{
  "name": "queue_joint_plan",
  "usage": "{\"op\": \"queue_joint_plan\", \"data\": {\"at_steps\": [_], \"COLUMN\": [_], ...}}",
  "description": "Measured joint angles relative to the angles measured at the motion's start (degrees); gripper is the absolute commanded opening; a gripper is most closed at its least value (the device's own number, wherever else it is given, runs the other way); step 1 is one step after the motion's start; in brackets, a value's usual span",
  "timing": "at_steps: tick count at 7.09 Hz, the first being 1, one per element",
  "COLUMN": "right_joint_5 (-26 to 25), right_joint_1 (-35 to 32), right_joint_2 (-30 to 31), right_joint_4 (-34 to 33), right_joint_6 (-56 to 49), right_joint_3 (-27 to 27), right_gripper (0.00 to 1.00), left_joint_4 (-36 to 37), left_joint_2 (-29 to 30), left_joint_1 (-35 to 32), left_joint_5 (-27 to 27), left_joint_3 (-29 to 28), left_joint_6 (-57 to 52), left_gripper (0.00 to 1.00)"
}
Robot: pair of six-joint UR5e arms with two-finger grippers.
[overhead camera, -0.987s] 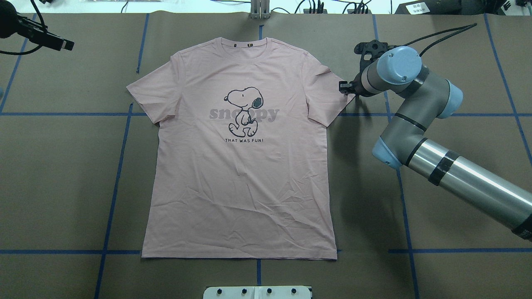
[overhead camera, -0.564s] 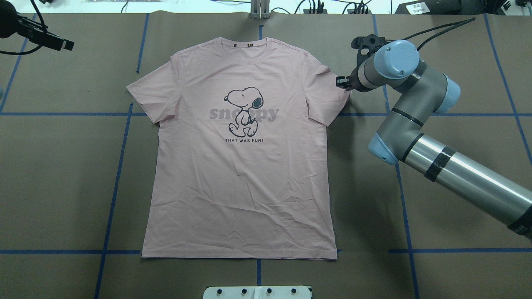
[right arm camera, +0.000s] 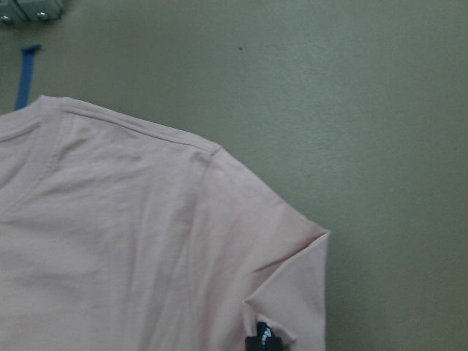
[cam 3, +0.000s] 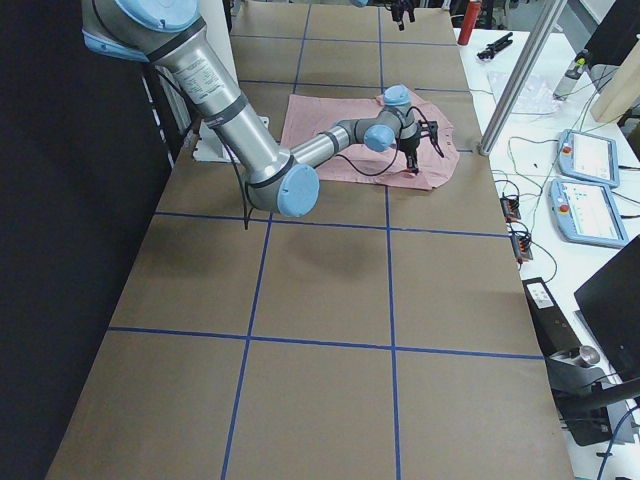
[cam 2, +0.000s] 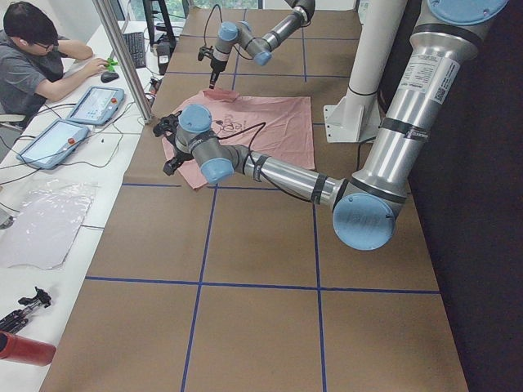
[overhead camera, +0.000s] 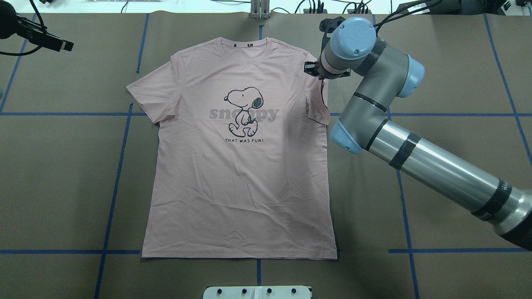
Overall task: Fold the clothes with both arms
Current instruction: 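Tuck the sleeve under the shirt body with the right gripper, then withdraw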
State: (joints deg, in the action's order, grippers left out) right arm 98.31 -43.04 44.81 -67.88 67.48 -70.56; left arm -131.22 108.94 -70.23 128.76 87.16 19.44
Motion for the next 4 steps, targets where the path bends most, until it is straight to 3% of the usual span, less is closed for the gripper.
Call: {"op": "queue_joint_plan", "data": {"at_steps": [1, 2, 3, 4], "right_joint_5": [-3.1, -5.9, -8.1, -9.8], "right_joint_1": [2.1, 4.0, 5.4, 6.3], "right_joint_2": [-2.3, -4.0, -4.9, -5.4], "right_joint_4": [-1.4, -2.4, -2.7, -2.7], "right_joint_6": [3.3, 5.2, 5.9, 6.0], "right_joint_3": [0.2, 0.6, 1.2, 2.1], "right_gripper": [0.00, 0.70, 1.00, 1.00], "left_joint_4": [0.0, 0.0, 0.0, 0.0], "left_joint_2": [0.0, 0.0, 0.0, -0.1], "left_joint_1": [0.0, 0.0, 0.0, 0.0], "left_joint_5": [0.0, 0.0, 0.0, 0.0], "left_joint_3": [0.0, 0.0, 0.0, -0.1], "left_joint_6": [0.0, 0.1, 0.1, 0.1], "left_gripper": [1.00, 1.00, 1.00, 1.00]}}
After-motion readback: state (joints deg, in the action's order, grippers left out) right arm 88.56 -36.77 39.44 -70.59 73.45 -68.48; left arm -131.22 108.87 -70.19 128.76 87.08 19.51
